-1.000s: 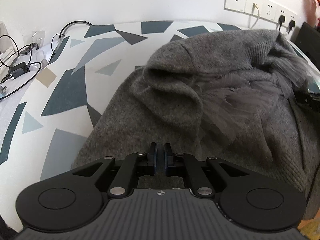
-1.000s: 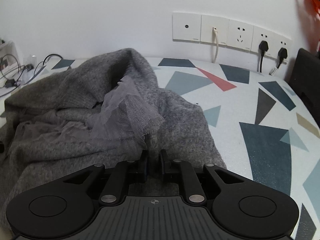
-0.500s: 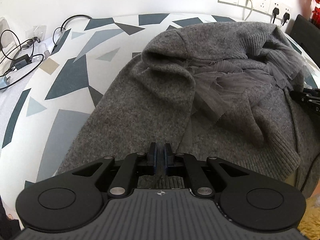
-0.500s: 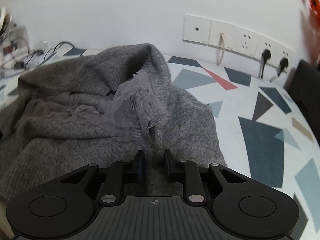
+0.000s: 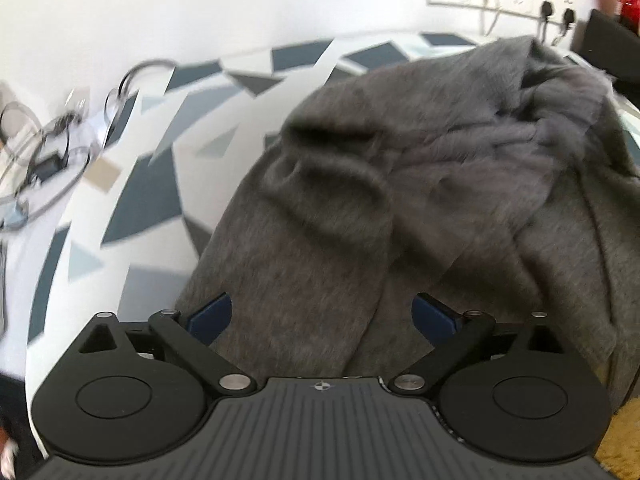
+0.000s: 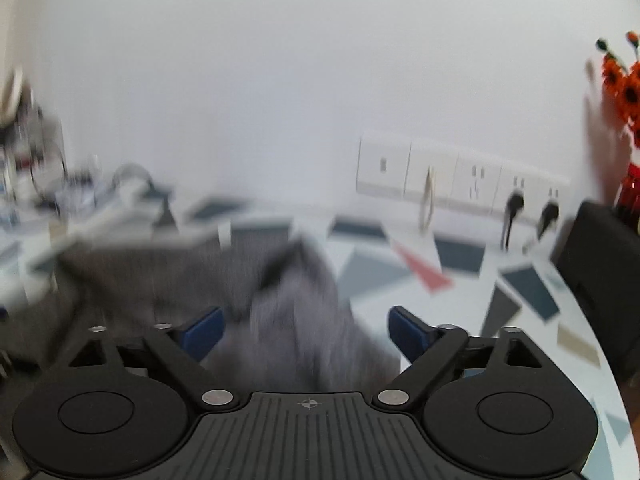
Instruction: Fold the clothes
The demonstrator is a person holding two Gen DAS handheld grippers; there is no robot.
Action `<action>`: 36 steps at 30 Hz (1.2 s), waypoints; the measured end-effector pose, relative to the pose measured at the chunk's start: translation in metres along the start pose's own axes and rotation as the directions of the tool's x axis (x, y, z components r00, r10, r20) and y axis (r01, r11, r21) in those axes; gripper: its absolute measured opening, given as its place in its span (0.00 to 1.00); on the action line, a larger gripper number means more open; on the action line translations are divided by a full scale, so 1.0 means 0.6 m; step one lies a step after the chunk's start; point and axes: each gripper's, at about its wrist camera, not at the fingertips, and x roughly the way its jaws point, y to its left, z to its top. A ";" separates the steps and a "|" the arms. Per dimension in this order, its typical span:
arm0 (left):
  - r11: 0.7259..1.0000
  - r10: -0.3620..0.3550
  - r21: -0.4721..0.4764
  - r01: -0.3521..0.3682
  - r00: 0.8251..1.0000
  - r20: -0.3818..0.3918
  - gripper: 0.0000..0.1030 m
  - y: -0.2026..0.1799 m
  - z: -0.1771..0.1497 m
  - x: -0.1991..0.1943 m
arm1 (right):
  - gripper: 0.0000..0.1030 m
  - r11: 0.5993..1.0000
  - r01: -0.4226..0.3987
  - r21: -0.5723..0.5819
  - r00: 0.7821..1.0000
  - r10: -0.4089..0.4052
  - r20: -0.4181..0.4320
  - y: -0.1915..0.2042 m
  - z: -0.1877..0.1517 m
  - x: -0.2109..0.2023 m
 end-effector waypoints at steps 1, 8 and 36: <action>1.000 0.002 0.020 -0.003 1.000 0.024 0.96 -0.004 0.008 -0.004 | 0.92 1.000 -0.016 0.012 1.000 0.016 0.025 -0.006 0.013 -0.003; 0.998 0.035 0.035 -0.044 0.976 0.213 0.96 -0.002 0.095 -0.035 | 0.99 0.994 -0.043 0.105 0.990 0.028 0.141 -0.027 0.108 0.031; 0.975 -0.206 0.090 0.205 0.979 -0.003 0.85 0.023 0.026 0.062 | 0.36 0.979 -0.168 0.114 0.958 0.190 -0.217 0.064 0.023 0.236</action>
